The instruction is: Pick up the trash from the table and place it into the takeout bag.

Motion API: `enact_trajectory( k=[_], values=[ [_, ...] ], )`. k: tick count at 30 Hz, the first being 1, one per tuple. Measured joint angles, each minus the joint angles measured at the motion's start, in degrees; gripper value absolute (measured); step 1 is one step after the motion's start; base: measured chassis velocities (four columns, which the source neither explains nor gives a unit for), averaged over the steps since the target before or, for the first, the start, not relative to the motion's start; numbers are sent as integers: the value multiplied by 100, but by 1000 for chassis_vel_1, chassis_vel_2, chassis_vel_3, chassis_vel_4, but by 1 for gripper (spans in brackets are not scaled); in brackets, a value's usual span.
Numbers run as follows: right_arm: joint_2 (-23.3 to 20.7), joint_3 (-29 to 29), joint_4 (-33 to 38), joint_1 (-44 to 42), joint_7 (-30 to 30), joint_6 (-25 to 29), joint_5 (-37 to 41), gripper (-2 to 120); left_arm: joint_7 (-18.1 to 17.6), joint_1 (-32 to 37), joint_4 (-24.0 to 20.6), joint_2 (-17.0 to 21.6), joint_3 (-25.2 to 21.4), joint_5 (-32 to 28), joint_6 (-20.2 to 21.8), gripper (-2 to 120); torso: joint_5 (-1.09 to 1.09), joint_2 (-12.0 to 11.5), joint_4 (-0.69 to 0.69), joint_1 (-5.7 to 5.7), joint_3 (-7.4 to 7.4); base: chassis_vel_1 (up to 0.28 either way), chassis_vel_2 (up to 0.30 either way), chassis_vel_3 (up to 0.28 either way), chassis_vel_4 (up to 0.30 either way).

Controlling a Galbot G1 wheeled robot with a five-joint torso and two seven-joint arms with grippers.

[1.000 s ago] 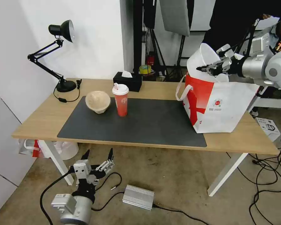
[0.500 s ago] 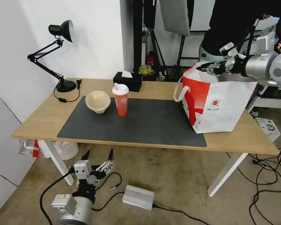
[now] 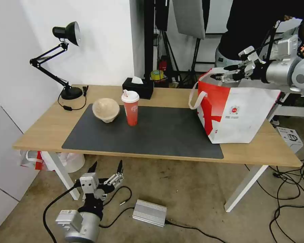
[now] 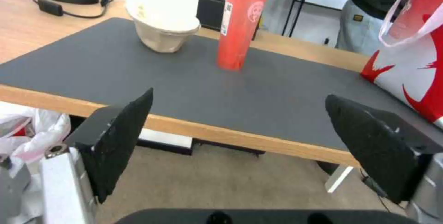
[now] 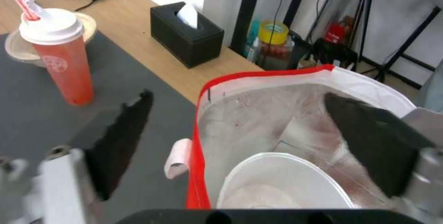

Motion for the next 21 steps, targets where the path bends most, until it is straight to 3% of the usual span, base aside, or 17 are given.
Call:
enact_trajectory(
  k=[21],
  values=[
    [-26, 300, 125, -174, 9, -1, -12, 100, 1, 14, 1, 0, -8, 7, 0, 100, 0, 0, 0, 0, 0, 0, 0, 0, 0]
  ],
)
